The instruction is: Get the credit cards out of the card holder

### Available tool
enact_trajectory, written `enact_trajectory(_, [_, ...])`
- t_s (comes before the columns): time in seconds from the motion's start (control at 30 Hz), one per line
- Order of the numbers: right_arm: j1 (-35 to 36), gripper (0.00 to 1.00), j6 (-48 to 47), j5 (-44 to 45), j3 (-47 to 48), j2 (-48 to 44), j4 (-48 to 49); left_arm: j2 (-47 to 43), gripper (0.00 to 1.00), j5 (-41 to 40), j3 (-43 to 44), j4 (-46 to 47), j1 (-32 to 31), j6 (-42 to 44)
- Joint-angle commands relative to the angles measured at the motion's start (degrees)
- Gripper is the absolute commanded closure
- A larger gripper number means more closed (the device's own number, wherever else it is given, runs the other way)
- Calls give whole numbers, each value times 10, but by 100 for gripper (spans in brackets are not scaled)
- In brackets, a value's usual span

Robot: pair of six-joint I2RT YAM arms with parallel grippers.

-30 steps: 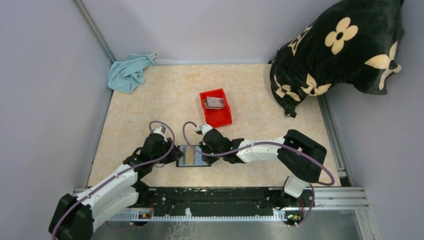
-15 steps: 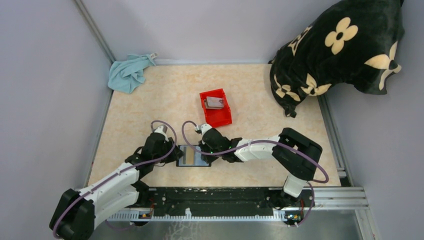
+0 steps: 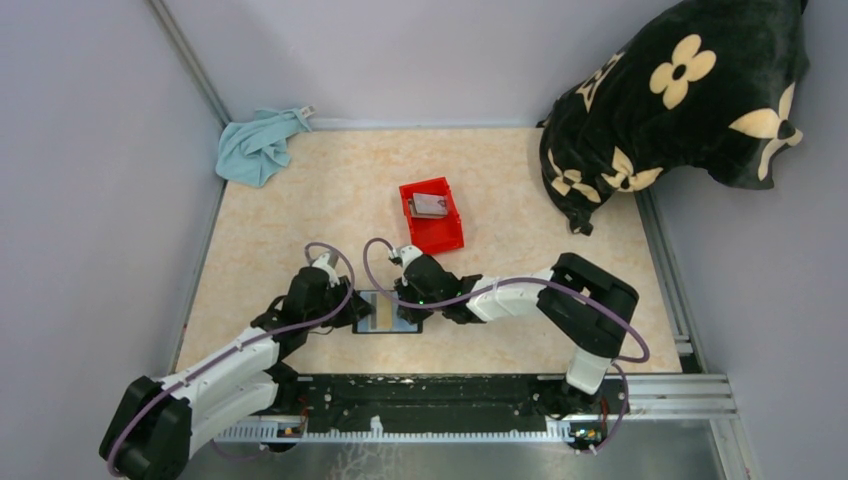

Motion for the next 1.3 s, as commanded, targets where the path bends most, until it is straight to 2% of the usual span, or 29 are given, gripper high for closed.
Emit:
enact_trajectory(0.0, [-5, 100, 1, -4, 2, 21, 3, -7, 66, 45, -11, 38, 0, -21])
enact_trajectory(0.7, [-10, 100, 12, -13, -20, 10, 21, -18, 66, 80, 18, 45, 0, -37])
enact_trajectory(1.27, [-58, 100, 24, 13, -108, -166, -8, 50, 65, 102, 36, 107, -11, -51])
